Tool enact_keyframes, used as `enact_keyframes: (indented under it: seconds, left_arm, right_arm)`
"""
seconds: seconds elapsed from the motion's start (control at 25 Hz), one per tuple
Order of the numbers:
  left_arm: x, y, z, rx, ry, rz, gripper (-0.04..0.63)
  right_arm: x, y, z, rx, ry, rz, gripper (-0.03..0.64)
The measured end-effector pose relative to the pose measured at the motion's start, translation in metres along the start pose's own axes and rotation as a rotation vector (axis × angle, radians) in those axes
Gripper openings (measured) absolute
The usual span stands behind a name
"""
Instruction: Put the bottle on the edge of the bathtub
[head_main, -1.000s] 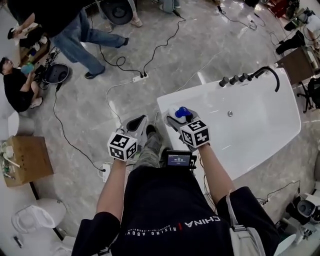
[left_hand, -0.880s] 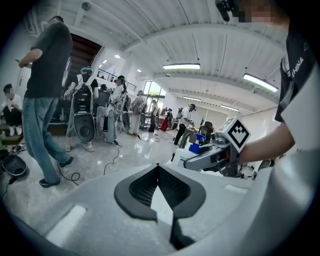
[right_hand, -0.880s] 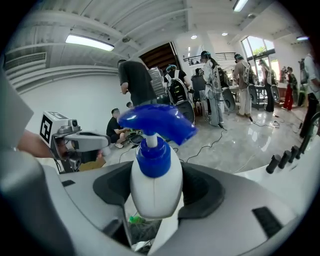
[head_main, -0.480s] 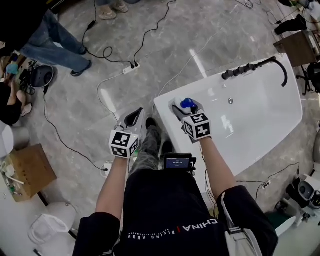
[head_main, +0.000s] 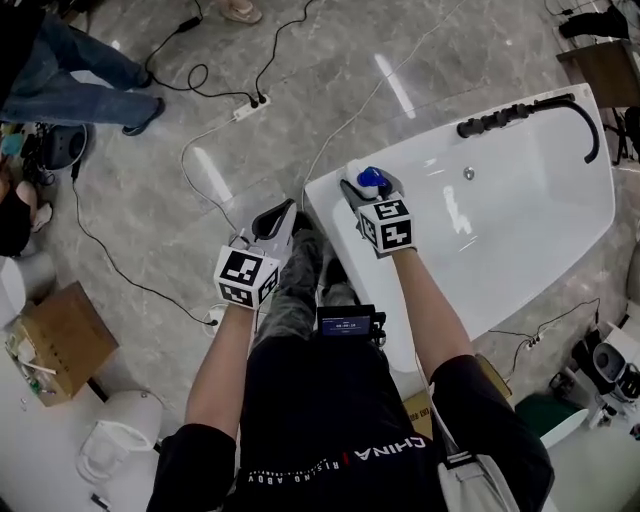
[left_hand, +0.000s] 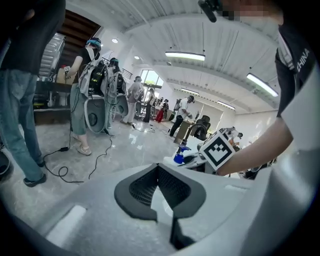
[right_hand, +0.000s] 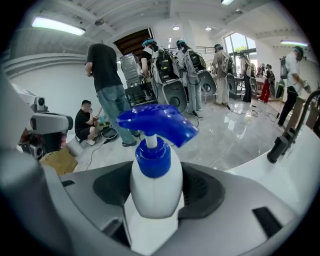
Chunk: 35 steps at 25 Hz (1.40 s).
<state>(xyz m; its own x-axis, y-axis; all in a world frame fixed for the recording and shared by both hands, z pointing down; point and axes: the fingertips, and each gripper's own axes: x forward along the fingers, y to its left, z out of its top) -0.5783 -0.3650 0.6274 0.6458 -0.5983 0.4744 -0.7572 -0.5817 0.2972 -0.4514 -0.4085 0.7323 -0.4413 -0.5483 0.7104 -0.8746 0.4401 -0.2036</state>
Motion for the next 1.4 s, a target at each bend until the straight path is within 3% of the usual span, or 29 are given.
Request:
enact_keyframes:
  seconds: [0.44,0.72,0.84,1.0,1.4]
  left_arm:
    - [0.013,0.001,-0.004,-0.001,0.039,-0.039,0.009]
    - [0.013,-0.003,-0.007,-0.007,0.047,-0.071,0.009]
    - [0.010,-0.002,-0.010,-0.007,0.047,-0.075,0.009]
    - [0.005,-0.004,-0.010,-0.003,0.047,-0.065,0.009]
    - [-0.028,-0.023,-0.020,0.040,0.059,-0.050,0.009]
  right_arm:
    - [-0.001,0.010,-0.012,-0.155,-0.015,-0.038,0.279]
    - [0.004,0.015,-0.012,-0.145,0.012,-0.022,0.288]
    - [0.007,0.018,-0.015,-0.143,0.031,-0.001,0.342]
    - [0.003,0.015,-0.016,-0.142,0.040,0.001,0.362]
    - [-0.055,0.034,-0.005,-0.144,0.002,0.064,0.359]
